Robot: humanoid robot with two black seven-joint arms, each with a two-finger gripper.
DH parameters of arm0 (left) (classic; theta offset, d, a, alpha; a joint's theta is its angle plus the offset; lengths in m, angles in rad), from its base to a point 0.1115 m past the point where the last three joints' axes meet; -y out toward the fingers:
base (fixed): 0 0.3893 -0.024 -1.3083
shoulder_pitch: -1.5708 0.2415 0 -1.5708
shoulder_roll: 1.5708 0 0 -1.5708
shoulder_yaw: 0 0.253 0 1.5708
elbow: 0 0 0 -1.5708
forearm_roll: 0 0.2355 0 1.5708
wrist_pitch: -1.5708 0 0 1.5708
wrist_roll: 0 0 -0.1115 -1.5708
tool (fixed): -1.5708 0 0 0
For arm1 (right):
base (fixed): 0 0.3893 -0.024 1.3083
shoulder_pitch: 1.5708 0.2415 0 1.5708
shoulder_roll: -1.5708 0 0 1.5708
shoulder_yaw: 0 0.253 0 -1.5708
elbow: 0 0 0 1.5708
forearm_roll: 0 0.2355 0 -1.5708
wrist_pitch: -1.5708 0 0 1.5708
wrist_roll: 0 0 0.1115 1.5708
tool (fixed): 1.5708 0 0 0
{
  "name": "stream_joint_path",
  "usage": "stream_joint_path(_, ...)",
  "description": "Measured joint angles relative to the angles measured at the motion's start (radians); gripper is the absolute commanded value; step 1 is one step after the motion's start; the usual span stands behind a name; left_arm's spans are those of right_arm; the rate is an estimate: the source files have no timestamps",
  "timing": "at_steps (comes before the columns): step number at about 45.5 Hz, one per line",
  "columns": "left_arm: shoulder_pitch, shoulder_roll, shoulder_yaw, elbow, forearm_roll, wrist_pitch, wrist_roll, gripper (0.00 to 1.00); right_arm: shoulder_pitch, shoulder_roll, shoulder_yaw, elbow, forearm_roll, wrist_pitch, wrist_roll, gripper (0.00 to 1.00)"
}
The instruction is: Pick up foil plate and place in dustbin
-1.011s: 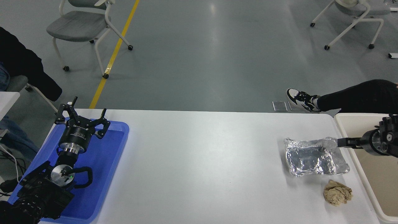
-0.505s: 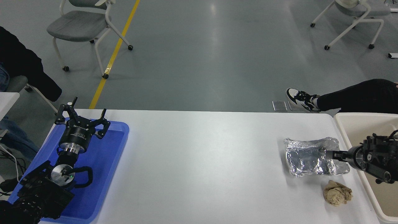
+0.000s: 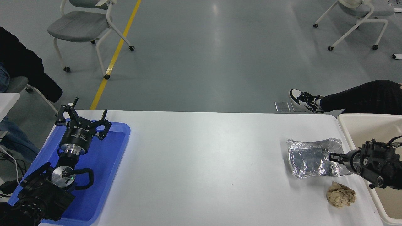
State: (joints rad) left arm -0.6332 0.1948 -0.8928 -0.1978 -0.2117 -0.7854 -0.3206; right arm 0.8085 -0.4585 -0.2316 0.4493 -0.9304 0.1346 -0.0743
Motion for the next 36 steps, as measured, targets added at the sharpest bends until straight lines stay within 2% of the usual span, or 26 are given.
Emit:
stream_joint_path(26,0.000,0.000,0.000,0.001,0.000,0.000,0.000,1.00,0.007,-0.004,0.013,0.032,0.006,0.004,0.015,0.00)
stream_joint_path(36,-0.001,-0.001,0.000,0.000,0.000,0.000,0.000,1.00,0.139,-0.138,-0.075,0.241,0.005,0.013,0.015,0.00)
